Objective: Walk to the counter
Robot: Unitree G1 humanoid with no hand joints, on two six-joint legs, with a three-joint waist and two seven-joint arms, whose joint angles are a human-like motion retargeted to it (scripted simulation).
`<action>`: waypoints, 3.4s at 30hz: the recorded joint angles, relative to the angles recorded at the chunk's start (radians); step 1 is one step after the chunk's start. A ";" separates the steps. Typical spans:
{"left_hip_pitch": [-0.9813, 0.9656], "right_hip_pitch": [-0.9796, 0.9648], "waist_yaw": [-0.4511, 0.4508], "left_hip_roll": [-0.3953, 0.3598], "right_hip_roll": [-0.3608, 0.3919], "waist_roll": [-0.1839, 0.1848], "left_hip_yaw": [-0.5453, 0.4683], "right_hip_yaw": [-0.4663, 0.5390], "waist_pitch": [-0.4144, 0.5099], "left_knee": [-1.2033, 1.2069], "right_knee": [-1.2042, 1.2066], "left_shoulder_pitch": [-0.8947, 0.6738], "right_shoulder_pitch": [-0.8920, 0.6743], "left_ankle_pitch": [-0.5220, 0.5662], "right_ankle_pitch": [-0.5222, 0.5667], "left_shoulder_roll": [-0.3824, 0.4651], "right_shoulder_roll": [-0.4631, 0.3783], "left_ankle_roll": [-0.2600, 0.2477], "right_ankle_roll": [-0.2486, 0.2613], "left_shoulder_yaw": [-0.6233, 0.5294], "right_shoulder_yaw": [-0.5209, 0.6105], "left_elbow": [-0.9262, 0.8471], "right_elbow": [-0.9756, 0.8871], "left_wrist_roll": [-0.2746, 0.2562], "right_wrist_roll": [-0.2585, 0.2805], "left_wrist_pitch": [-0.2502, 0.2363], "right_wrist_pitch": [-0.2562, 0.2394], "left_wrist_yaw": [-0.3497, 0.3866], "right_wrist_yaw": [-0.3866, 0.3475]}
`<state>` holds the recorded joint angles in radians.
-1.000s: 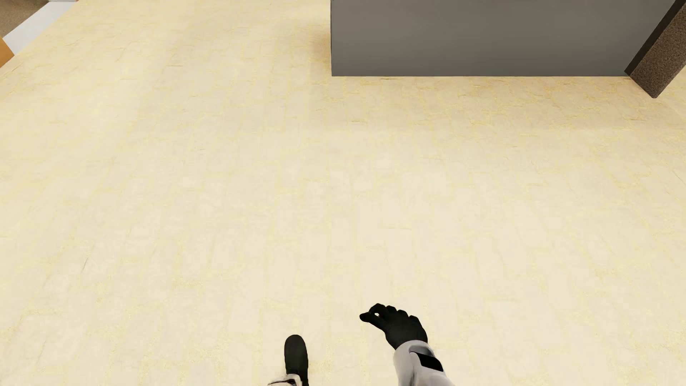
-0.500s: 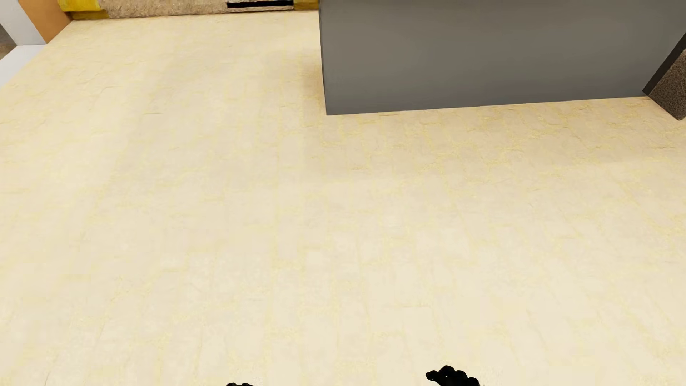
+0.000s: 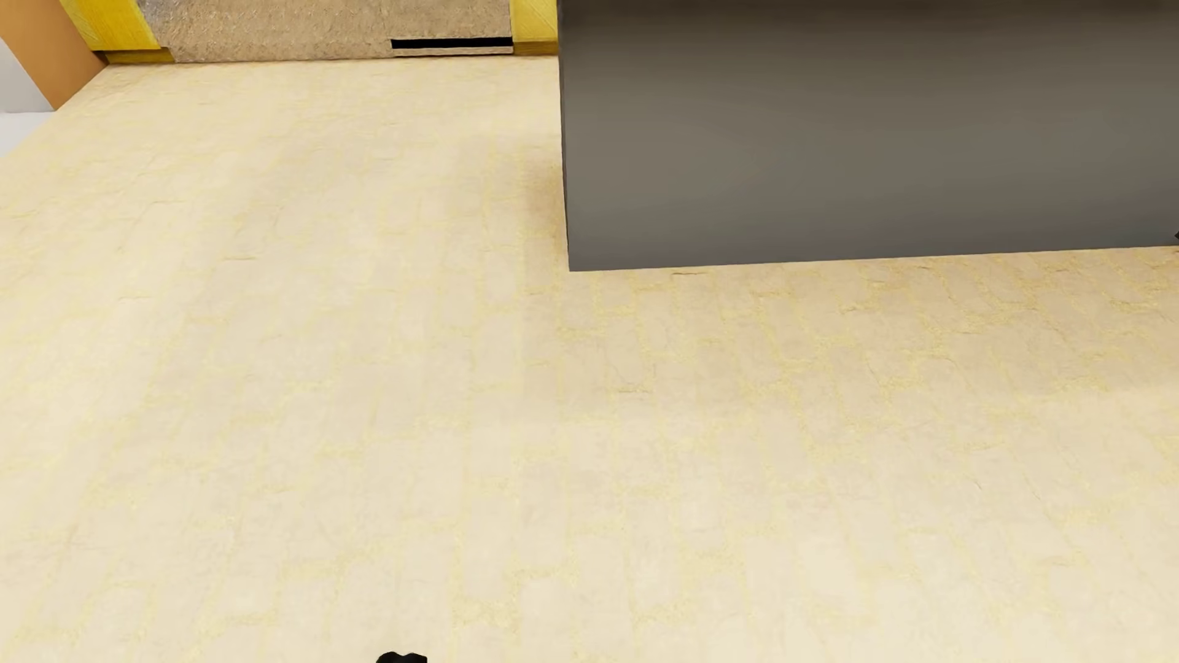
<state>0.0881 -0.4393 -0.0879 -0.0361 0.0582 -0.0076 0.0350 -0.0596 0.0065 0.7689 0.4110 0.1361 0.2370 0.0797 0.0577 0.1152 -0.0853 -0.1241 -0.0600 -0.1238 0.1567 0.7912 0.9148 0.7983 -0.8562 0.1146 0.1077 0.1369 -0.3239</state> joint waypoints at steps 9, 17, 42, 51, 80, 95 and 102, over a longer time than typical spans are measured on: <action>-0.578 0.280 0.061 0.245 0.146 0.083 0.072 0.017 0.035 0.160 0.033 0.157 -0.262 -0.214 -0.260 0.052 0.024 0.026 -0.038 0.073 0.073 -0.148 0.006 -0.079 -0.048 0.048 -0.089 0.018 -0.008; -0.589 0.544 0.093 0.179 0.146 0.071 0.124 0.121 0.012 -0.516 -0.045 0.149 -0.335 -0.070 -0.325 0.019 0.031 0.004 -0.026 0.073 0.155 -0.106 -0.089 -0.001 0.004 0.043 -0.123 -0.048 -0.024; -0.057 0.140 0.021 -0.113 -0.088 -0.054 0.017 0.218 -0.011 -0.438 -0.068 -0.066 -0.062 -0.195 -0.019 -0.063 -0.038 0.075 0.055 0.007 0.050 -0.005 -0.020 0.015 0.022 0.017 0.034 0.002 0.168; -0.013 0.241 0.010 -0.045 -0.042 -0.015 -0.074 0.139 -0.031 -0.409 -0.107 0.017 -0.213 -0.122 -0.086 -0.017 -0.011 -0.035 0.016 -0.077 0.009 0.094 -0.125 0.053 0.050 0.057 -0.006 -0.085 0.128; -0.243 0.235 0.007 0.097 0.084 0.060 -0.021 0.127 -0.041 0.061 -0.051 -0.011 -0.182 -0.131 -0.201 0.023 -0.012 -0.116 -0.008 -0.033 0.059 -0.016 0.045 0.014 -0.015 0.018 0.016 -0.046 0.146; -0.268 0.245 0.031 0.089 0.059 0.058 -0.054 0.196 -0.027 -0.355 -0.106 -0.004 -0.254 -0.311 -0.165 0.005 0.000 0.050 0.040 -0.021 0.087 -0.030 0.024 0.017 -0.009 0.027 -0.001 -0.039 0.139; -0.197 0.254 0.036 0.011 -0.021 0.024 -0.061 0.187 -0.033 -0.501 -0.111 -0.047 -0.174 -0.259 -0.164 -0.014 0.023 0.102 0.086 -0.024 0.085 0.013 0.043 0.030 -0.024 0.014 0.122 -0.030 -0.020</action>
<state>-0.1088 -0.1850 -0.0515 -0.0246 0.0375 0.0163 -0.0261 0.1279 -0.0269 0.2681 0.3001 0.0888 0.0625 -0.1791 -0.1063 0.1009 -0.0621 -0.0217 0.0258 -0.1475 0.2413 0.8045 0.9574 0.8285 -0.8798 0.1282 0.2301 0.1065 -0.3441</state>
